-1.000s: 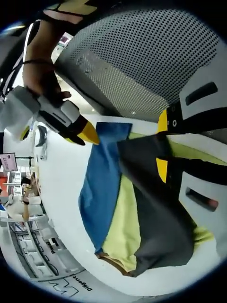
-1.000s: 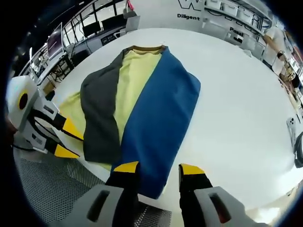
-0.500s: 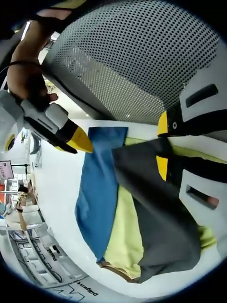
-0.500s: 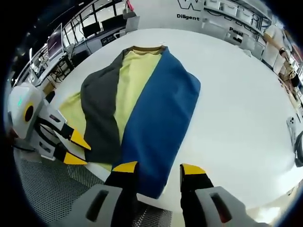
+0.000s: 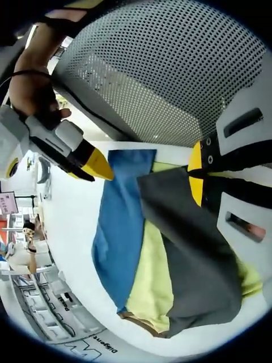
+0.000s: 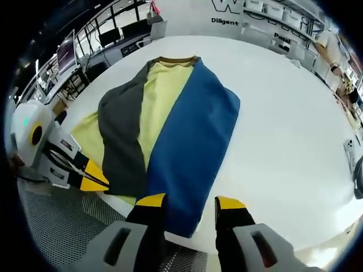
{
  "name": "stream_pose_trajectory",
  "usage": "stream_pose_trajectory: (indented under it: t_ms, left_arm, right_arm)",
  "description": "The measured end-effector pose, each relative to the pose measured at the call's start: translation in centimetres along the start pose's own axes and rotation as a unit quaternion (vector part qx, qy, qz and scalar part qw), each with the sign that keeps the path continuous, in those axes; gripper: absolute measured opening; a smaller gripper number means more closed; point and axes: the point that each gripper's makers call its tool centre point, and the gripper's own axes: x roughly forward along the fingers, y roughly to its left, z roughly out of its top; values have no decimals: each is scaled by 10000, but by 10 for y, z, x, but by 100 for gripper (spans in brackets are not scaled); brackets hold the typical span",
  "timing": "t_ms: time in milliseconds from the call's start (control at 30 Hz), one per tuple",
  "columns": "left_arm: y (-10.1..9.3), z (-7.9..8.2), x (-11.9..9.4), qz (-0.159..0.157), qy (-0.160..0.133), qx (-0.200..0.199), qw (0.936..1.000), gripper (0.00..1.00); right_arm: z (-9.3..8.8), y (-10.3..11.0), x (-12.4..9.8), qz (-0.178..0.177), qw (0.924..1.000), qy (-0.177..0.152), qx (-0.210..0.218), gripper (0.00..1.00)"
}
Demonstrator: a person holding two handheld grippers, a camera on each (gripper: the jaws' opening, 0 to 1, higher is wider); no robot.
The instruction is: Fold the garment on the visible template until the final outline fits inside the template.
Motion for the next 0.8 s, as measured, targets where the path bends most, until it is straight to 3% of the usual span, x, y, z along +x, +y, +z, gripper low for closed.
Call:
stream_pose_trajectory:
  t_ms: [133, 267, 333, 533, 667, 800]
  left_arm:
    - [5, 5, -9, 123, -165, -199, 9996, 1]
    - [16, 21, -23, 355, -624, -521, 9961, 1]
    - [19, 24, -29, 346, -677, -556, 9956, 1]
    - [41, 29, -50, 820, -775, -543, 9921, 0]
    - [56, 31, -66, 1093, -913, -673, 9875, 0]
    - [82, 35, -93, 1501, -1179, -946, 9770, 0]
  right_arm:
    - [0, 1, 0, 16, 10000, -9, -5, 28]
    - [1, 2, 1, 46, 10000, 2, -12, 27]
    - [0, 2, 2, 62, 10000, 12, 15, 27]
    - [-1, 8, 2, 127, 9999, 61, -55, 27]
    - [-1, 9, 3, 150, 9998, 73, -47, 27]
    - [-1, 10, 3, 170, 9998, 84, -64, 26]
